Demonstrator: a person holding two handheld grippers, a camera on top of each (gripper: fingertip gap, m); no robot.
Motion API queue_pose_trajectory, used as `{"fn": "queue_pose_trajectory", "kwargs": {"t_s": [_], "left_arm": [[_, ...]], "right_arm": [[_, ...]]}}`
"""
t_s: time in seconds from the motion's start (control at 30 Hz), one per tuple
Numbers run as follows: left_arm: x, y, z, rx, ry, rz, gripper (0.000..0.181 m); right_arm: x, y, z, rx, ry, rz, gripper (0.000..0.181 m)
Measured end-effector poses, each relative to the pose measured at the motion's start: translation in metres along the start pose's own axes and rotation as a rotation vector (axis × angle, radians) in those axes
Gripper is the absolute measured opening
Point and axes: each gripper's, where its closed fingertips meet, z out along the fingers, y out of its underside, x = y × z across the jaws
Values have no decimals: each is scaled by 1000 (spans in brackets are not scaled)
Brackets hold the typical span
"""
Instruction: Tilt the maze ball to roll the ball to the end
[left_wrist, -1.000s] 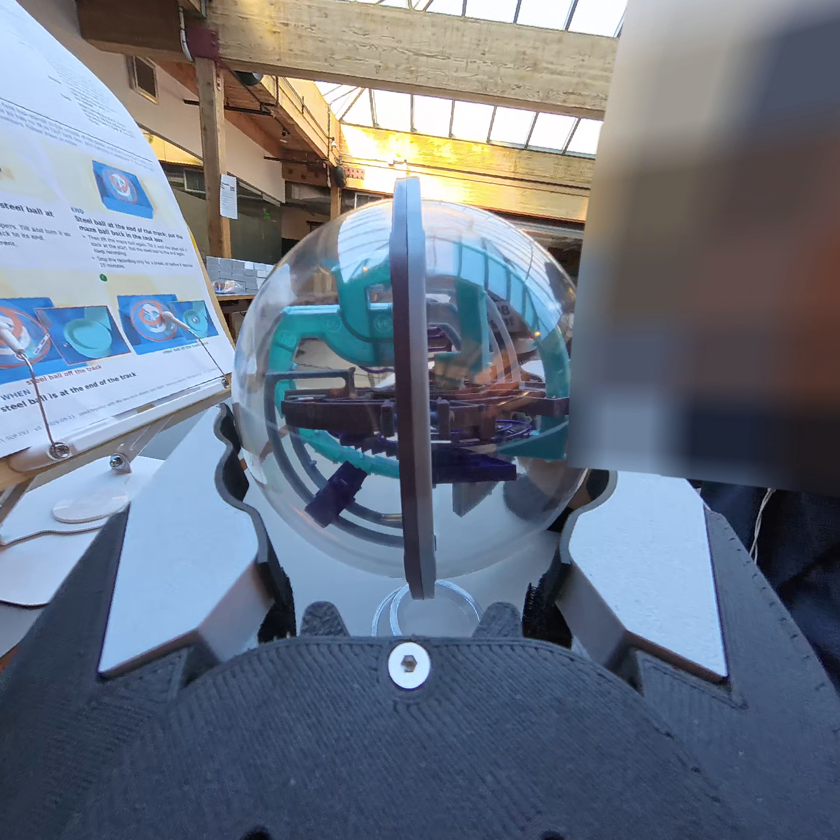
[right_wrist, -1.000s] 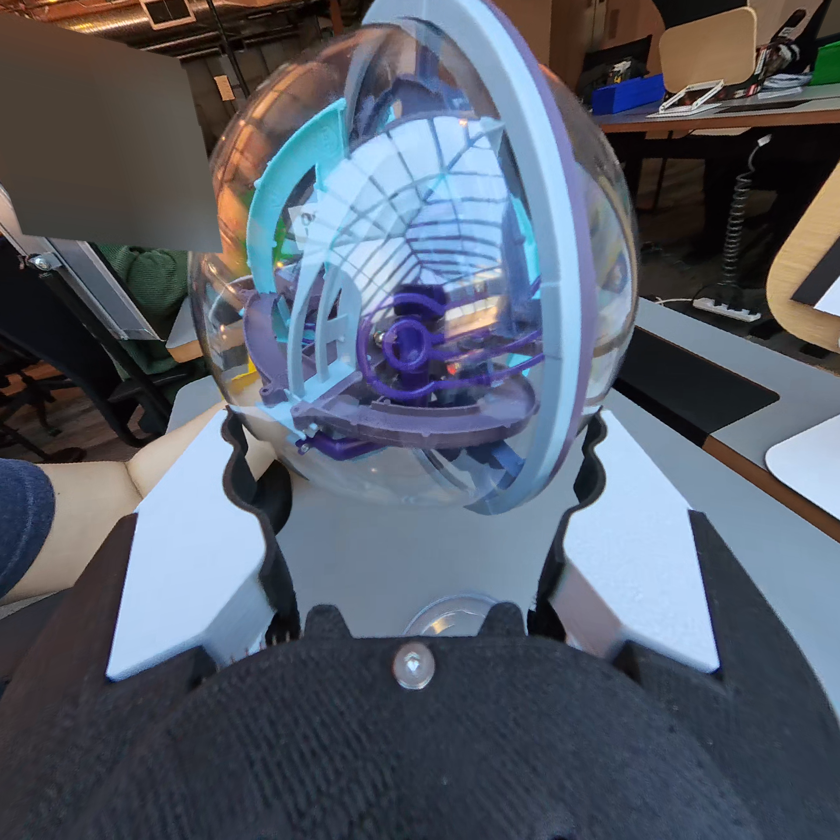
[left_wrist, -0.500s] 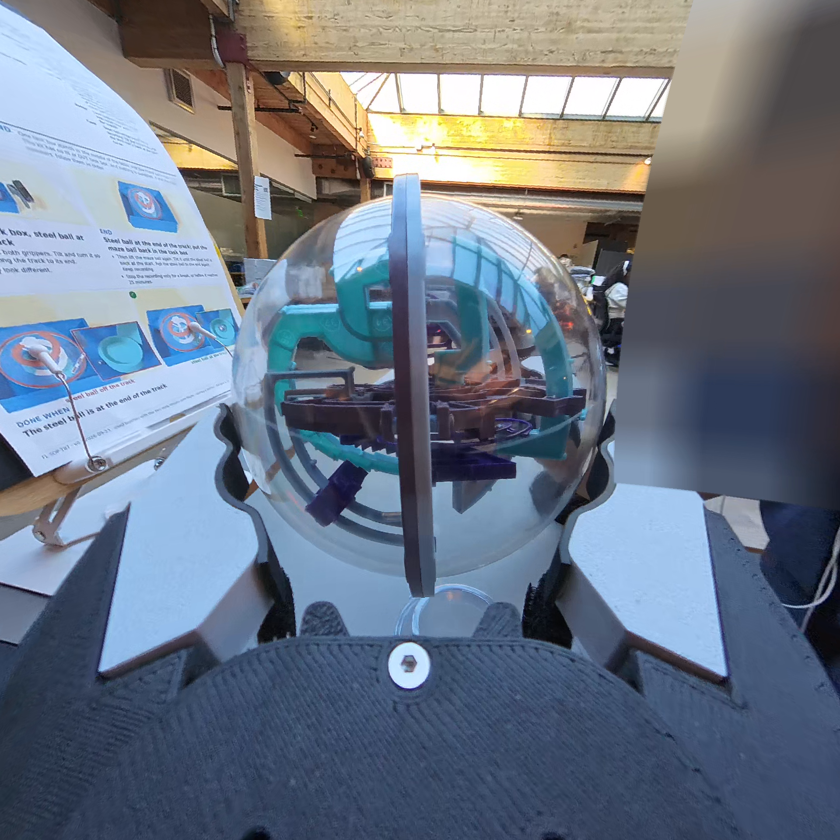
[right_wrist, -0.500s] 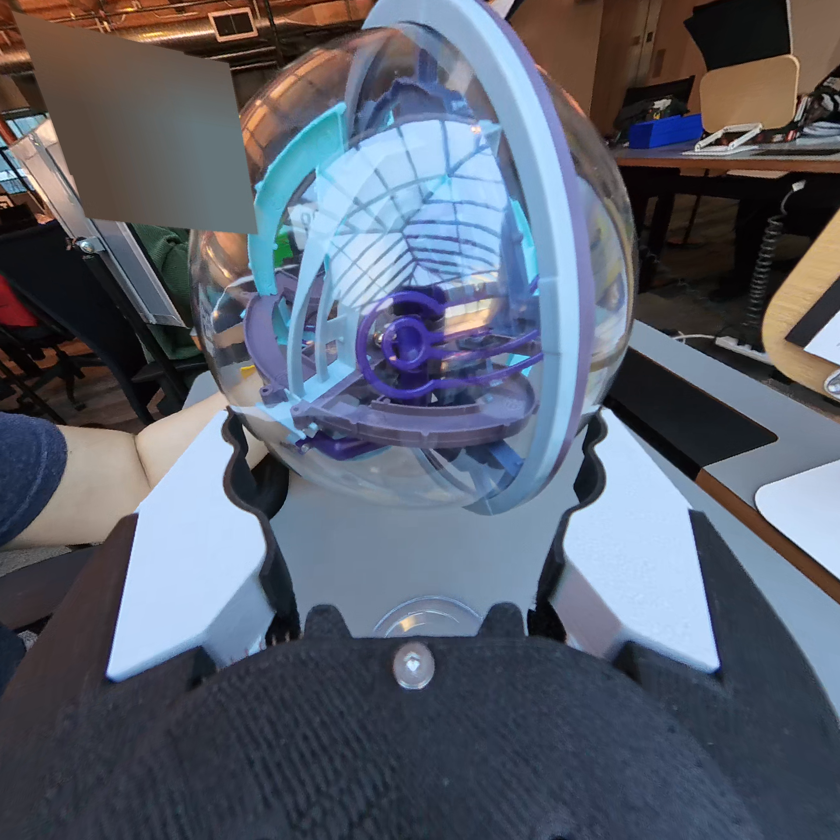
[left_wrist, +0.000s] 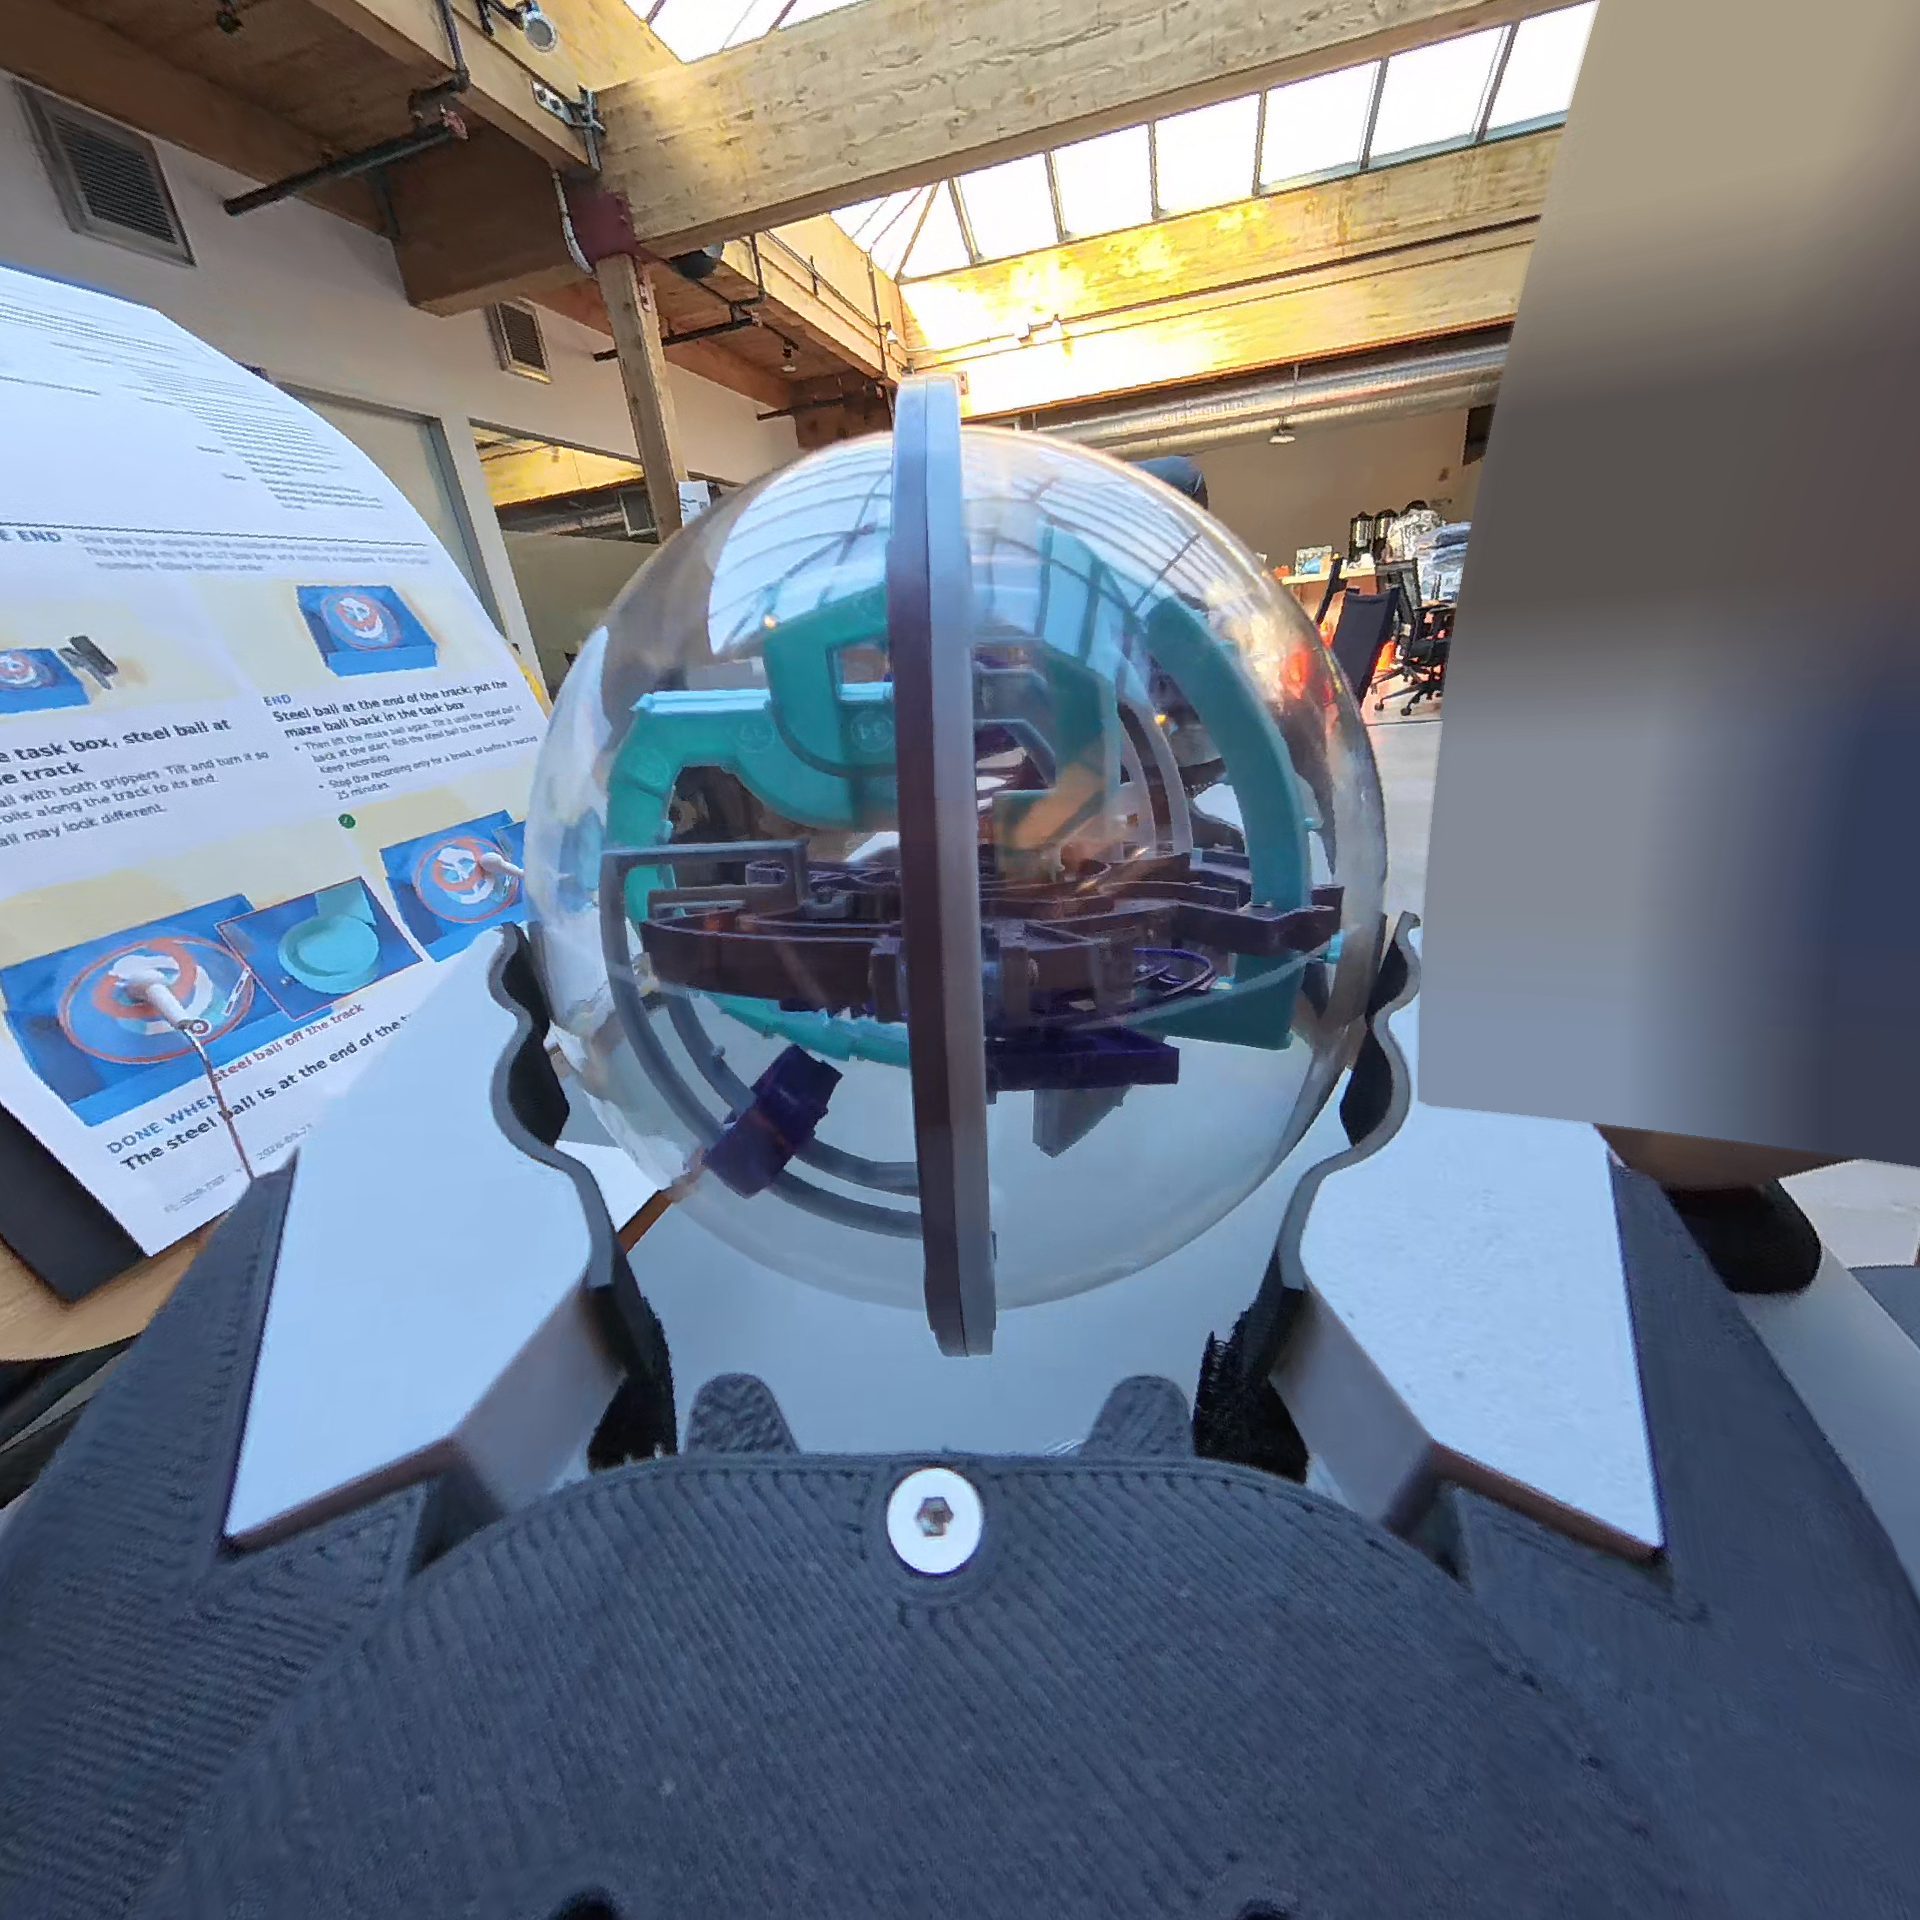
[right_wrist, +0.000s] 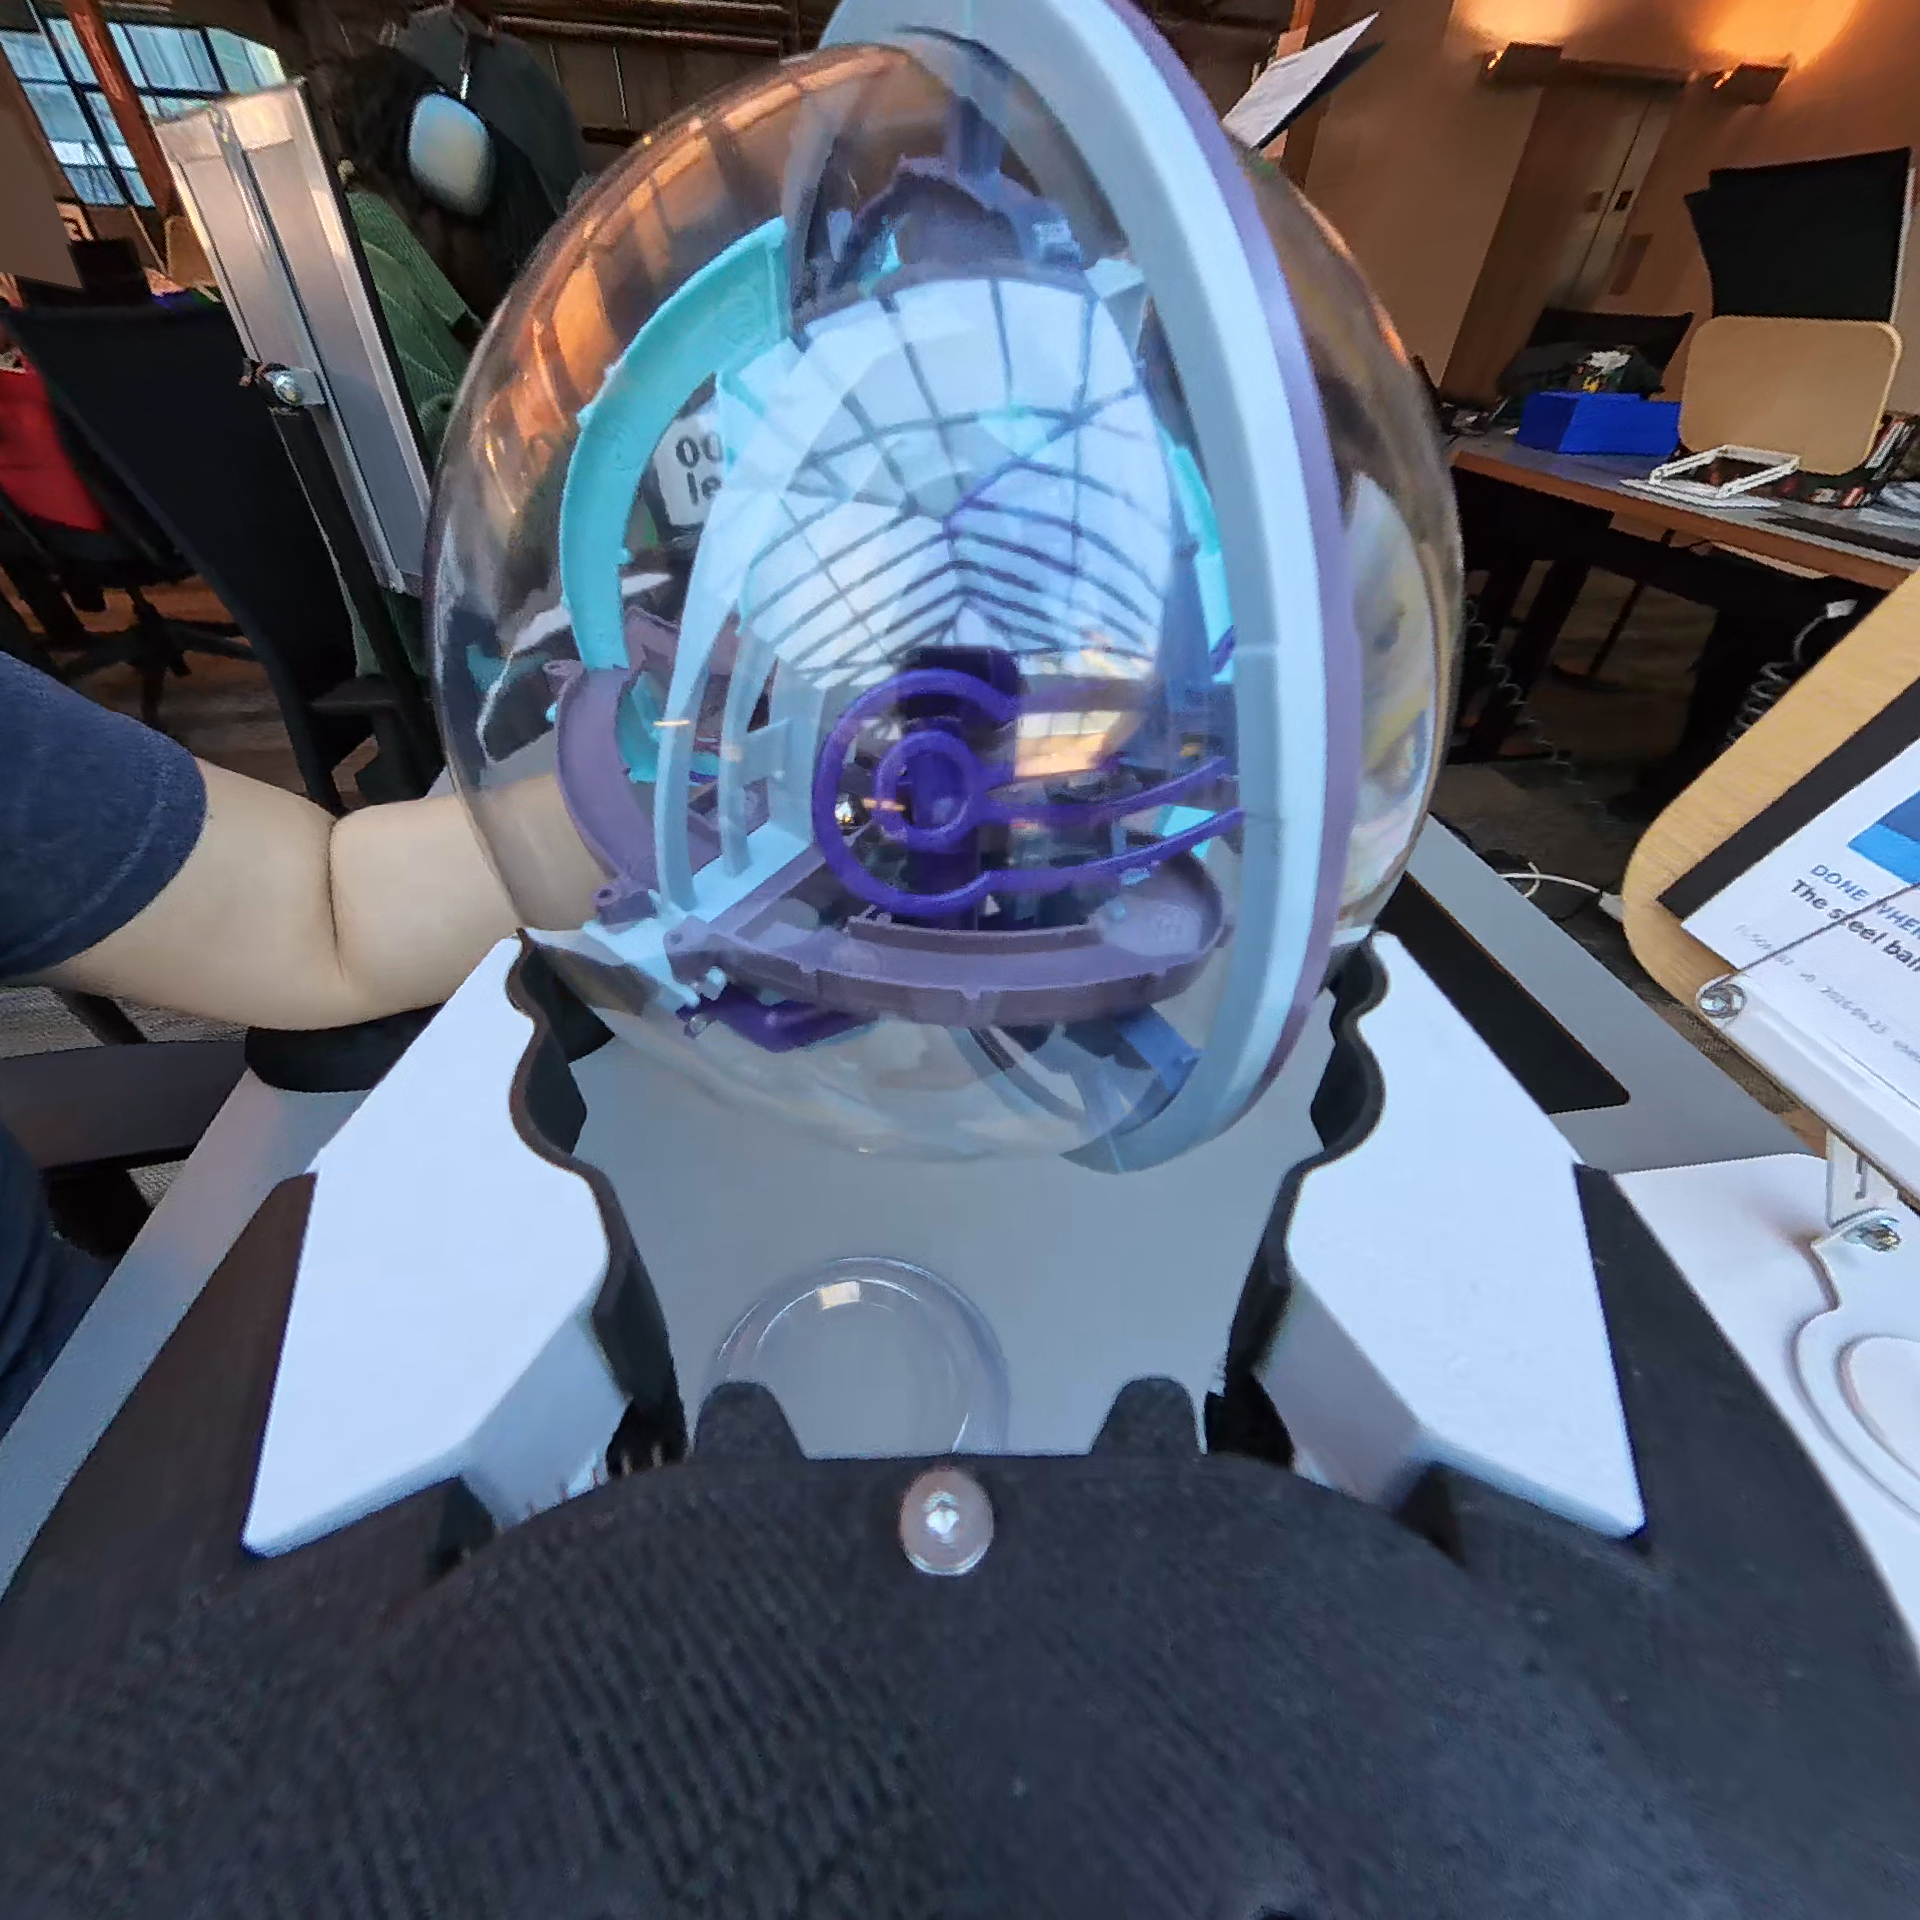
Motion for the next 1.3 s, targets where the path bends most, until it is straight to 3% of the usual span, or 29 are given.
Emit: {"fn": "queue_pose_trajectory", "kwargs": {"t_s": [0.57,1.3], "left_arm": [[2,24,23,34,-16,-106,151],[4,21,23,51,-16,-74,151]], "right_arm": [[11,7,-26,-59,7,7,145],[9,4,-27,-48,6,-28,145]]}}
